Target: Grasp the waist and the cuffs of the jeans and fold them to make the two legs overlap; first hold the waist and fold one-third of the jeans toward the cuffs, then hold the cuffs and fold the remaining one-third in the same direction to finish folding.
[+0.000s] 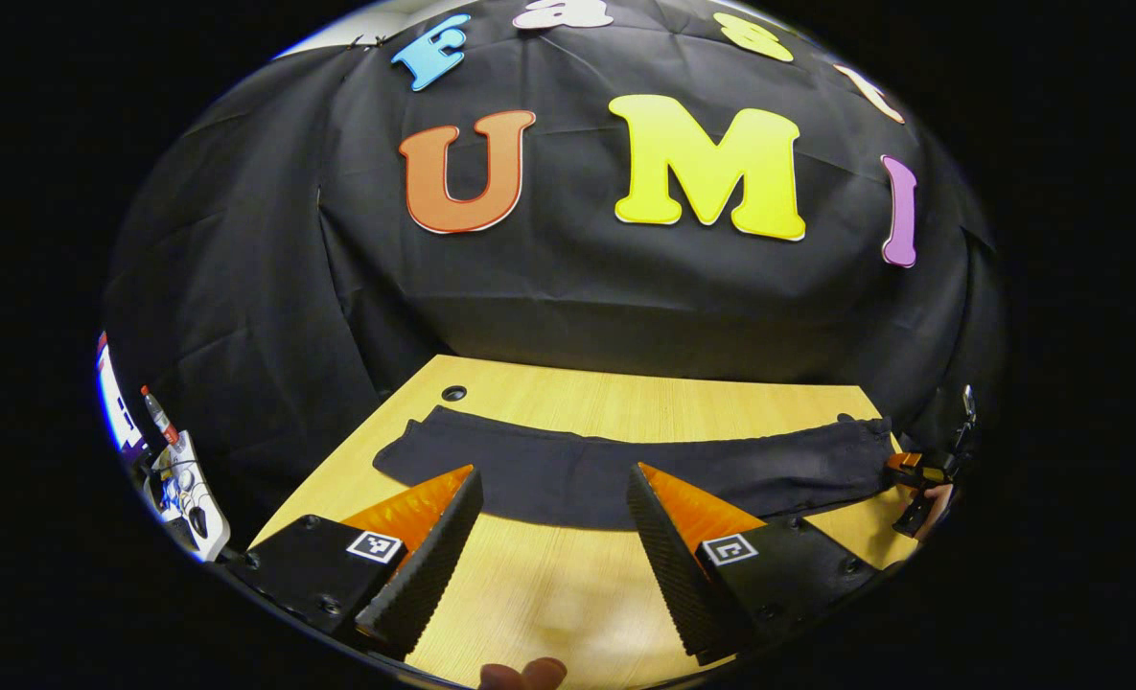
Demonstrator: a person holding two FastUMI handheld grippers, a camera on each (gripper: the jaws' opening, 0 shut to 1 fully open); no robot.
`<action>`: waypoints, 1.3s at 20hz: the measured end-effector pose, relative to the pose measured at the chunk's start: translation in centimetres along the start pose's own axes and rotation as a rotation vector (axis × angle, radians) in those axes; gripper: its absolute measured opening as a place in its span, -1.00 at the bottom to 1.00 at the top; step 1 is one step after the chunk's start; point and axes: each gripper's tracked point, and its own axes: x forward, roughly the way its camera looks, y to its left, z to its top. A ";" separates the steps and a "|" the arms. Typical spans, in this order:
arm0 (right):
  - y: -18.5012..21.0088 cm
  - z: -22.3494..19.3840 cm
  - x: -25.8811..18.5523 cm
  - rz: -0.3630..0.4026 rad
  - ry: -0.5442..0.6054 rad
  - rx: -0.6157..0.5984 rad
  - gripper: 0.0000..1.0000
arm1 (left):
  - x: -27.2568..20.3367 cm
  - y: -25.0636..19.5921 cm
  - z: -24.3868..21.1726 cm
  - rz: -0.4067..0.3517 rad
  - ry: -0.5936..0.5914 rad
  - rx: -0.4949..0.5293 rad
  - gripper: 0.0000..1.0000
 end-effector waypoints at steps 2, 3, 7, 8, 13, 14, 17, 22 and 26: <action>0.0 -0.1 0.3 -0.021 -0.012 -0.058 0.96 | 0.1 1.0 -0.2 0.017 0.000 -0.025 0.95; -0.2 -0.2 0.5 -0.037 -0.011 -0.102 0.97 | 0.2 1.4 -0.4 0.023 0.006 -0.039 0.95; 0.7 -0.6 -0.5 -0.015 0.002 -0.175 0.29 | 0.2 3.6 -1.5 0.052 0.030 -0.084 0.94; 0.8 -0.2 -1.0 -0.023 -0.004 -0.193 0.01 | 0.2 4.3 -1.7 0.059 0.034 -0.093 0.94; 4.4 2.7 -4.4 0.005 -0.055 -0.223 -0.79 | 1.2 8.7 -2.1 0.089 0.025 -0.128 0.94; 5.7 3.4 -5.6 0.016 -0.077 -0.246 -0.79 | 1.6 9.5 -2.1 0.097 0.020 -0.125 0.94; 12.2 5.1 -10.2 0.058 -0.135 -0.319 -0.87 | 2.7 11.9 -1.2 0.079 -0.022 -0.114 0.95; 29.1 2.8 -17.2 0.207 -0.177 -0.420 -0.87 | 4.6 17.6 -1.0 0.086 -0.072 -0.190 0.95; 42.4 -6.7 -18.8 0.341 -0.117 -0.527 -0.80 | 5.3 23.1 -2.9 0.114 -0.050 -0.295 0.94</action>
